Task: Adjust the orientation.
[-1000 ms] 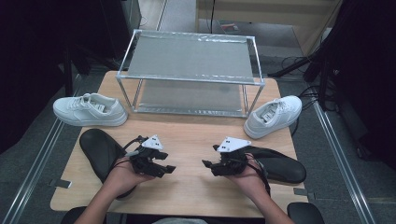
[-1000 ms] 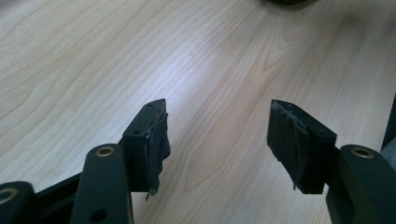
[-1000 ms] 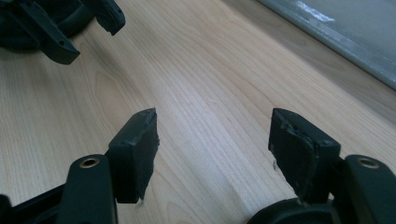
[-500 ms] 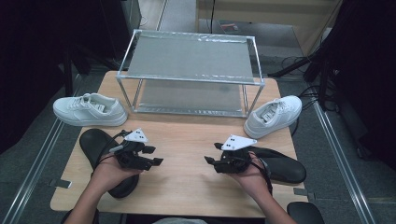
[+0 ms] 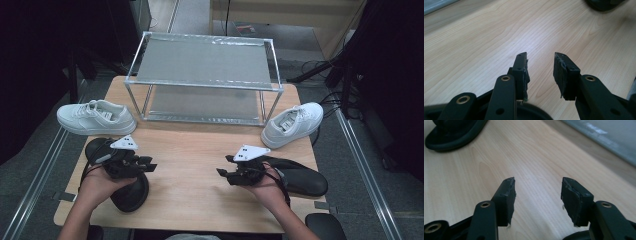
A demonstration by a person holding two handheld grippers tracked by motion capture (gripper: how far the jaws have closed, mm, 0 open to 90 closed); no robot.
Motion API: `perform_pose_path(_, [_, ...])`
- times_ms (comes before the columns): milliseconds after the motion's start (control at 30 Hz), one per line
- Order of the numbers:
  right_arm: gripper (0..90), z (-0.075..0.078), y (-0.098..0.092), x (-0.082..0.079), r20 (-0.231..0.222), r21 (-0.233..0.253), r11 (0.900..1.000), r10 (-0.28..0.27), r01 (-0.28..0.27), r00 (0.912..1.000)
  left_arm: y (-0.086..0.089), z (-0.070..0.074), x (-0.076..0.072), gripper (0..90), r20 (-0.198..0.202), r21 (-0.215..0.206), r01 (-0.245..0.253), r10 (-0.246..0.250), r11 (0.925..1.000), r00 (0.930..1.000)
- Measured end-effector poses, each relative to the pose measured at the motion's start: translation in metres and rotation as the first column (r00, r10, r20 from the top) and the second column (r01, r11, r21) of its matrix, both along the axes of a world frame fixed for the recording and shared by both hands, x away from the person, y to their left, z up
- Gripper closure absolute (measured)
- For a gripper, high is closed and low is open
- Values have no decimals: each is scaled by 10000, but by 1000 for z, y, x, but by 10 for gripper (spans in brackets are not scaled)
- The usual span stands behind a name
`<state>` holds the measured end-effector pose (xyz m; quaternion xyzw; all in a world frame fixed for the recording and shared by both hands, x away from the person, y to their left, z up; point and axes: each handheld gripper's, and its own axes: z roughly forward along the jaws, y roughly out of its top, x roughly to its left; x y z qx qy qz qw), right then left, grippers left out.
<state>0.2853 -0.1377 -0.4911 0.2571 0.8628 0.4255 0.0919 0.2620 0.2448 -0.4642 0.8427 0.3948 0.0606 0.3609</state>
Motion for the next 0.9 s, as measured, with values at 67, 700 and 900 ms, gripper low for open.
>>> perform_pose_path(67, [449,-1,2,2,-334,-4,10000,89,-89,9994,6,0,-1,611,19,3,-287,287,9996,9996])
perform_pose_path(700, [428,-3,13,9,-584,-300,9978,573,-591,9966,53,0,-19,763,-50,91,-1560,1561,9877,9877])
perform_pose_path(900, [423,-3,15,11,-608,-340,9975,596,-617,9964,64,0,-25,863,-155,121,-1742,1744,9846,9846])
